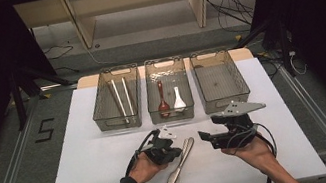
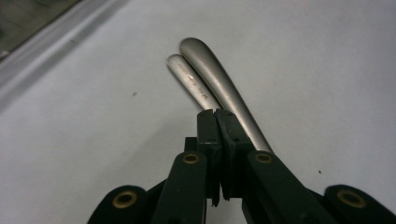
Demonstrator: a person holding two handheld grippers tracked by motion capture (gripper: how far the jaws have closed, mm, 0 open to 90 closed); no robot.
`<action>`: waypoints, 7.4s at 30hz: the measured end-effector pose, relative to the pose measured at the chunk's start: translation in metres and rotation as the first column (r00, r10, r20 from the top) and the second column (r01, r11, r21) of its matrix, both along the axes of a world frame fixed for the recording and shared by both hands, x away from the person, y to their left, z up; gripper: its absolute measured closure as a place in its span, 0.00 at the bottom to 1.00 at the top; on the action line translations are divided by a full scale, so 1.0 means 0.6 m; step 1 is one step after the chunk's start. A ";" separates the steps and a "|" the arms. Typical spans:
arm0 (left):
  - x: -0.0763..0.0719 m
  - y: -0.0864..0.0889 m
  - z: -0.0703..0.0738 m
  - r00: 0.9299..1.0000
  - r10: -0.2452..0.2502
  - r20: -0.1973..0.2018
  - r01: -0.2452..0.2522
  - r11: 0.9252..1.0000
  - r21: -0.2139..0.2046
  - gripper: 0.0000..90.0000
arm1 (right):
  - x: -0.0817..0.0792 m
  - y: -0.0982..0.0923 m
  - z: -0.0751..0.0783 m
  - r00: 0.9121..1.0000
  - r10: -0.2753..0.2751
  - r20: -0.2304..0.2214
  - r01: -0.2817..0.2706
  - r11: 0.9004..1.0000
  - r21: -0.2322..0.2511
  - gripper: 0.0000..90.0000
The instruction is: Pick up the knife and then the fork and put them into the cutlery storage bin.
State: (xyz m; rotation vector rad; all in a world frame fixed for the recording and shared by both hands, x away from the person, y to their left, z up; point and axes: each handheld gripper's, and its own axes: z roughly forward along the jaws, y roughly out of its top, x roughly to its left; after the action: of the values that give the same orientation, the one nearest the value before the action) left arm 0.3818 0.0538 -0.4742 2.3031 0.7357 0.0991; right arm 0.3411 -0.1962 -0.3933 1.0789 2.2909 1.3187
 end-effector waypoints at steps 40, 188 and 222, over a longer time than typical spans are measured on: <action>-0.082 0.206 0.112 0.946 0.265 0.184 -0.218 0.946 -0.240 0.26 | 0.104 0.130 -0.100 0.971 0.160 -0.176 -0.214 0.912 -0.351 1.00; -0.087 0.220 0.109 0.933 0.286 0.217 -0.226 0.938 -0.264 0.18 | -0.017 0.141 -0.101 0.759 0.481 -0.439 -0.651 0.545 -0.528 0.94; -0.085 0.224 0.110 0.927 0.298 0.227 -0.234 0.934 -0.270 0.17 | 0.034 0.072 -0.041 0.900 0.344 -0.268 -0.434 0.772 -0.465 0.94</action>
State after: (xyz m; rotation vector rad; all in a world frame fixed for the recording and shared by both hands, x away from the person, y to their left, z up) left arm 0.3308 0.1883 -0.4081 1.9036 0.8683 0.4141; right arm 0.3615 -0.1527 -0.4178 0.5594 2.8730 0.6464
